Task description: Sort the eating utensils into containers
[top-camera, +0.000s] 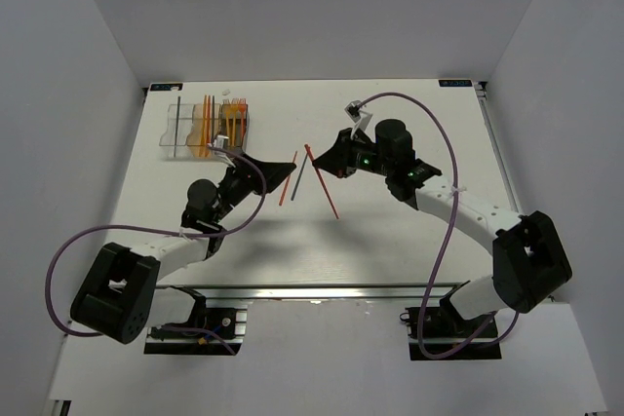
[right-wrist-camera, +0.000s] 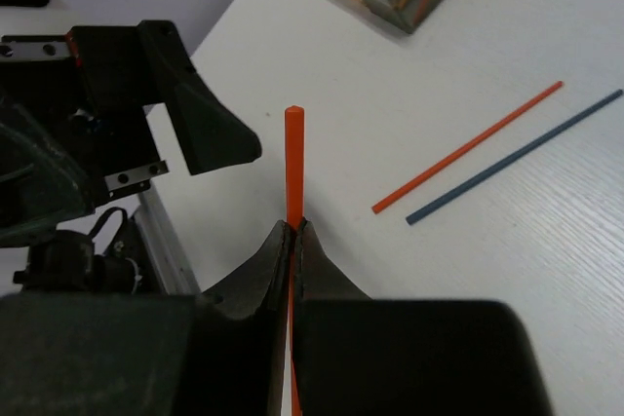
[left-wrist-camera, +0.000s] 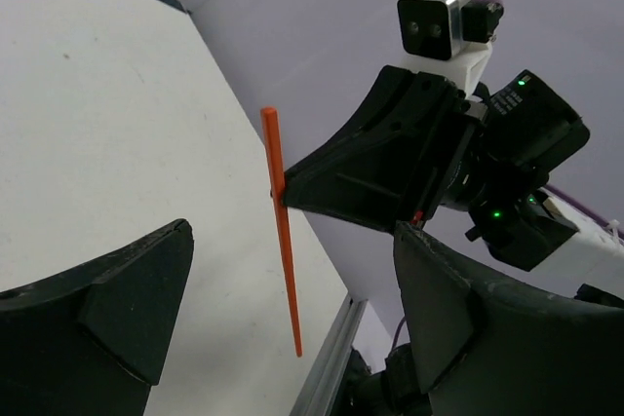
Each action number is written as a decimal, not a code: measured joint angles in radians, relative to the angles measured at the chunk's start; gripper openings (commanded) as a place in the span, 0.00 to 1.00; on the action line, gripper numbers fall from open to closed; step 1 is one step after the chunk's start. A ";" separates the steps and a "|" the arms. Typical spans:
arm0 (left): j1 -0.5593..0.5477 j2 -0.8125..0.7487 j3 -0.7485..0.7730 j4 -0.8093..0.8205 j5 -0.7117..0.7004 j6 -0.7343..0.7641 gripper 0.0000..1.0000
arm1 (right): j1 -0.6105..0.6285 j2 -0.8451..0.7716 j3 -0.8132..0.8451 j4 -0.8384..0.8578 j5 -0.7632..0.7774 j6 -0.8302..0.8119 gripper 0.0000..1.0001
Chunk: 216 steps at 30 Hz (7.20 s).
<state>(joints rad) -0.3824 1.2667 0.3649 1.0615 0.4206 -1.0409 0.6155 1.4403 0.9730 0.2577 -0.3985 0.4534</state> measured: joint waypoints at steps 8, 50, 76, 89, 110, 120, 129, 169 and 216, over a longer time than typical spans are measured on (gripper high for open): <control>0.000 0.042 0.061 0.050 0.011 0.000 0.86 | 0.002 0.006 -0.024 0.078 -0.119 0.046 0.00; -0.031 0.026 0.430 -0.950 -0.456 0.369 0.76 | 0.057 0.122 0.014 -0.096 0.219 0.094 0.53; -0.116 0.032 0.321 -1.738 -0.595 0.339 0.92 | -0.013 -0.019 -0.042 -0.443 0.493 -0.004 0.89; -0.178 0.181 0.344 -1.667 -0.616 0.305 0.00 | -0.081 -0.217 -0.143 -0.435 0.469 -0.047 0.89; -0.166 0.111 0.776 -1.807 -0.973 0.572 0.00 | -0.190 -0.273 -0.185 -0.407 0.338 -0.066 0.89; 0.229 0.428 1.252 -1.512 -0.981 0.962 0.00 | -0.196 -0.254 -0.194 -0.369 0.303 -0.067 0.89; 0.372 0.774 1.597 -1.325 -0.813 1.238 0.00 | -0.196 -0.257 -0.213 -0.359 0.275 -0.069 0.89; 0.457 0.418 1.246 -1.481 -0.737 0.747 0.98 | 0.050 0.470 0.495 -0.490 0.557 0.074 0.65; 0.356 -0.101 0.416 -1.209 -0.144 0.503 0.98 | 0.097 0.400 0.156 -0.462 0.504 0.138 0.00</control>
<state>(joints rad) -0.0261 1.1660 0.7807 -0.1478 0.2768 -0.5381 0.7128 1.8404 1.1290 -0.2039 0.1051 0.5915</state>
